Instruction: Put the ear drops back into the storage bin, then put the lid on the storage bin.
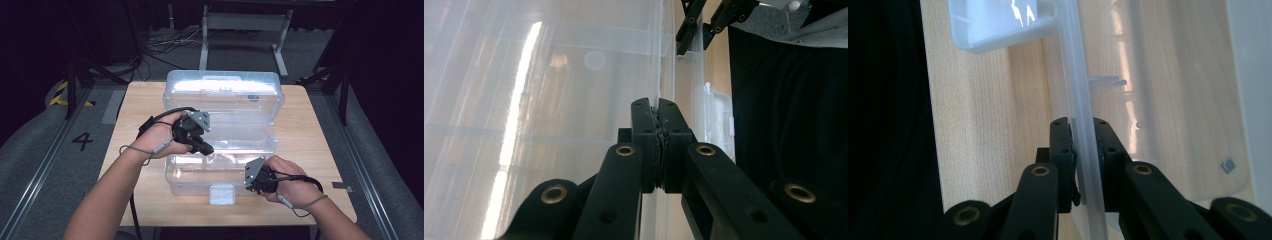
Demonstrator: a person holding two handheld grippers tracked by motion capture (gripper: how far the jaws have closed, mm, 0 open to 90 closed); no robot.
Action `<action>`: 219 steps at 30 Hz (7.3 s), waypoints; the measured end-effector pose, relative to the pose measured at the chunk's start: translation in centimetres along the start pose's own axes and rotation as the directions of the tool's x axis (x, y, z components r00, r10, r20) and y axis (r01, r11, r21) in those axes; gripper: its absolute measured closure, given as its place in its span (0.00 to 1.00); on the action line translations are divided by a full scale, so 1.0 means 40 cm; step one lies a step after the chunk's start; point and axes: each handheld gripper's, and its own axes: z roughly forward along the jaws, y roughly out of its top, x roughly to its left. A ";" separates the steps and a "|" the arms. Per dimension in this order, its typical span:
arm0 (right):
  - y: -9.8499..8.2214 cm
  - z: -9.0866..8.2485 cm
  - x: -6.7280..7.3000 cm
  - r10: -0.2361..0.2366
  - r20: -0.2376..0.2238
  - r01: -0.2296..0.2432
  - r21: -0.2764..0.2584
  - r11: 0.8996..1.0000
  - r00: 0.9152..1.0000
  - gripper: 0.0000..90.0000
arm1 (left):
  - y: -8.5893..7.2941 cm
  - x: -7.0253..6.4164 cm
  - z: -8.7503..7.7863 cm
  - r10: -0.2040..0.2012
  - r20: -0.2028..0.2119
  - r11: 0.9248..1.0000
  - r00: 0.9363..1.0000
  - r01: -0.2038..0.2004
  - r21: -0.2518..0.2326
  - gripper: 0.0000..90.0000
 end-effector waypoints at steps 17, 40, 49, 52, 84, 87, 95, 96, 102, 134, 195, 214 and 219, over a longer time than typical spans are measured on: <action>0.000 -0.060 0.002 -0.020 0.013 0.021 -0.056 0.998 1.000 0.91 | 0.001 -0.002 0.000 -0.005 -0.004 1.000 1.000 0.005 0.006 0.98; -0.031 -0.189 -0.022 0.082 -0.007 -0.080 -0.309 0.948 0.997 1.00 | -0.001 -0.008 0.002 -0.018 -0.016 1.000 1.000 0.018 -0.002 0.98; -0.056 -0.220 -0.040 0.178 0.035 -0.147 -0.423 0.894 0.983 1.00 | -0.006 -0.016 0.003 -0.014 -0.035 1.000 0.999 0.013 -0.013 0.98; -0.067 -0.231 -0.050 0.220 0.031 -0.182 -0.461 0.869 0.975 1.00 | -0.007 -0.017 0.004 -0.016 -0.037 1.000 0.999 0.016 -0.014 0.98; -0.155 -0.260 -0.140 0.508 -0.044 -0.399 -0.679 0.616 0.860 1.00 | -0.029 -0.041 0.013 -0.027 -0.060 0.999 0.998 0.024 -0.048 0.98; -0.160 -0.259 -0.147 0.524 -0.050 -0.411 -0.685 0.601 0.850 1.00 | -0.028 -0.045 0.015 -0.027 -0.063 0.999 0.998 0.024 -0.043 0.97; -0.169 -0.260 -0.163 0.554 -0.071 -0.436 -0.701 0.564 0.830 1.00 | -0.026 -0.058 0.020 -0.018 -0.079 1.000 0.997 0.016 -0.022 0.97; -0.171 -0.260 -0.165 0.561 -0.074 -0.441 -0.705 0.555 0.824 1.00 | -0.026 -0.060 0.021 -0.019 -0.080 1.000 0.997 0.017 -0.021 0.98; -0.181 -0.261 -0.173 0.585 -0.091 -0.460 -0.719 0.521 0.806 1.00 | -0.026 -0.068 0.028 -0.015 -0.082 1.000 0.997 0.014 -0.006 0.98; -0.185 -0.259 -0.167 0.583 -0.090 -0.459 -0.716 0.526 0.808 1.00 | -0.112 -0.101 -0.086 -0.157 -0.063 0.962 0.986 0.139 -0.234 0.84; -0.193 -0.235 -0.065 0.614 -0.045 -0.475 -0.679 0.560 0.788 1.00 | -0.430 -0.016 -0.129 -0.649 -0.265 0.749 0.713 0.536 -0.390 0.78; -0.212 -0.231 -0.055 0.624 -0.055 -0.520 -0.612 0.595 0.779 1.00 | -0.443 -0.007 -0.118 -0.653 -0.260 0.748 0.711 0.551 -0.371 0.78; -0.213 -0.230 -0.054 0.619 -0.050 -0.526 -0.583 0.619 0.784 1.00 | -0.448 -0.004 -0.115 -0.657 -0.254 0.745 0.709 0.560 -0.363 0.78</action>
